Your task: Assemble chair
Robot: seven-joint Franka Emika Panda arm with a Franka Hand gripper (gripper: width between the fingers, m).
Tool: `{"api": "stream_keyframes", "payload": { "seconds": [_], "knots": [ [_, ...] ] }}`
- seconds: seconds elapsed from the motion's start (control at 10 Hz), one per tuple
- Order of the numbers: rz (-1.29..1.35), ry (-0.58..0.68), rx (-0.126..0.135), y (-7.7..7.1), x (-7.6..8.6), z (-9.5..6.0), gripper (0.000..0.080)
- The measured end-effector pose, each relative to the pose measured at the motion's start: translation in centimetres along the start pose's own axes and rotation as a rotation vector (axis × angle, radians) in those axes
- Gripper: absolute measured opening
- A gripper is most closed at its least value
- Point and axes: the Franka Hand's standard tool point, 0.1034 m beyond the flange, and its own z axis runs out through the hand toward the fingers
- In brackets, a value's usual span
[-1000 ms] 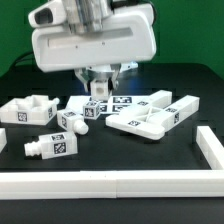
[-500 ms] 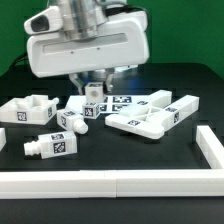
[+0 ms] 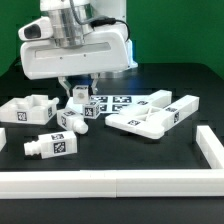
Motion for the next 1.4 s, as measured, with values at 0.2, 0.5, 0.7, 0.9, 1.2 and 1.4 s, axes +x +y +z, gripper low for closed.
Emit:
{"api": "stream_keyframes", "payload": {
  "seconds": [0.2,0.5,0.7,0.9,1.2,1.4],
  "knots": [
    [-0.054,-0.016,0.003,2.4,-3.2,0.9,0.0282],
    [-0.071,-0.041,-0.014,4.7,-7.0,2.1,0.0282],
    [-0.079,-0.044,-0.035,4.9,-7.0,3.4,0.0282],
    [-0.085,-0.049,-0.048,5.0,-6.7,4.7,0.0282],
    [-0.084,-0.045,-0.050,5.2,-6.3,4.8,0.0282],
    [-0.083,-0.050,-0.046,5.1,-6.4,4.7,0.0282]
  ]
}}
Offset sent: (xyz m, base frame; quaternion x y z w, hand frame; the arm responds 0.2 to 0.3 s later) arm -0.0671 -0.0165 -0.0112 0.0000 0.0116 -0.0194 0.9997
